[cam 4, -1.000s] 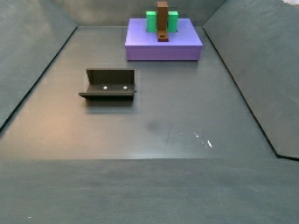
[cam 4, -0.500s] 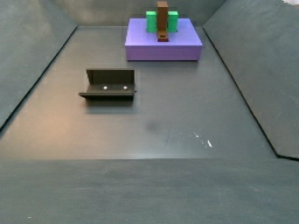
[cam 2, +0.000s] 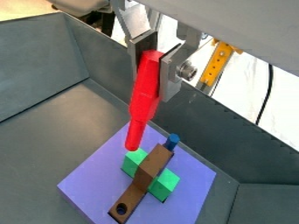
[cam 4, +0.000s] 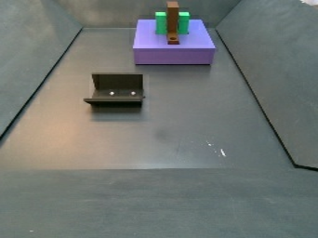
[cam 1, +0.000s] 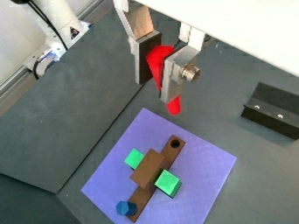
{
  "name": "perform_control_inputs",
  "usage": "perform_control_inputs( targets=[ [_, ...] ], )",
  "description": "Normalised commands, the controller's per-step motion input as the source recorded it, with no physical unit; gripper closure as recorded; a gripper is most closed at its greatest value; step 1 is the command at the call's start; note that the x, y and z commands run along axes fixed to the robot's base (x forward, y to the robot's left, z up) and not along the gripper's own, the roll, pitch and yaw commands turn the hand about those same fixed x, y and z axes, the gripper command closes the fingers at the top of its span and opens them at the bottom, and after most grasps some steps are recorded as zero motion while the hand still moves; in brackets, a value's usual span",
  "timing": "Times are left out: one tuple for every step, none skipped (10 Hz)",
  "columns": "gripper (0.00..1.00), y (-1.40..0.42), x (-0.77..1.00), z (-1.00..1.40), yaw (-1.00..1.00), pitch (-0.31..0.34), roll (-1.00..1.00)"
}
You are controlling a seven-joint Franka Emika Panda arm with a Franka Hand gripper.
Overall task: Pick up the red object. Move up. Place the red object on the fixture. Regrasp the red object. Move to above the board. Insert the red object.
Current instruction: Insert the red object.
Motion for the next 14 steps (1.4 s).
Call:
perform_control_inputs(
  targets=[
    [1.00, 0.25, 0.14, 0.00, 0.00, 0.000, -0.50],
    [1.00, 0.35, 0.12, -0.07, -0.02, 0.000, -0.50],
    [1.00, 0.47, 0.05, -0.24, -0.11, 0.000, -0.47],
    [1.00, 0.27, 0.00, -0.55, -0.21, -0.039, -0.30],
    [1.00, 0.10, 0.01, -0.44, -0.31, -0.171, -0.33],
    [1.00, 0.00, 0.07, -0.29, -0.32, -0.229, -0.40],
    [1.00, 0.00, 0.11, -0.21, -0.34, -0.260, -0.45],
    [1.00, 0.00, 0.10, -0.22, -0.35, -0.259, -0.45],
    [1.00, 0.05, 0.06, -0.38, -0.30, -0.213, -0.36],
    [1.00, 0.09, 0.04, -0.45, -0.08, -0.076, -0.35],
    [1.00, 0.15, 0.00, -0.61, -0.05, 0.000, -0.29],
    [1.00, 0.00, 0.00, 0.00, 0.00, 0.000, -0.01],
    [1.00, 0.00, -0.15, -0.24, -0.10, 0.063, -0.17],
    [1.00, -0.08, -0.06, -0.25, -0.13, 0.217, -0.35]
  ],
)
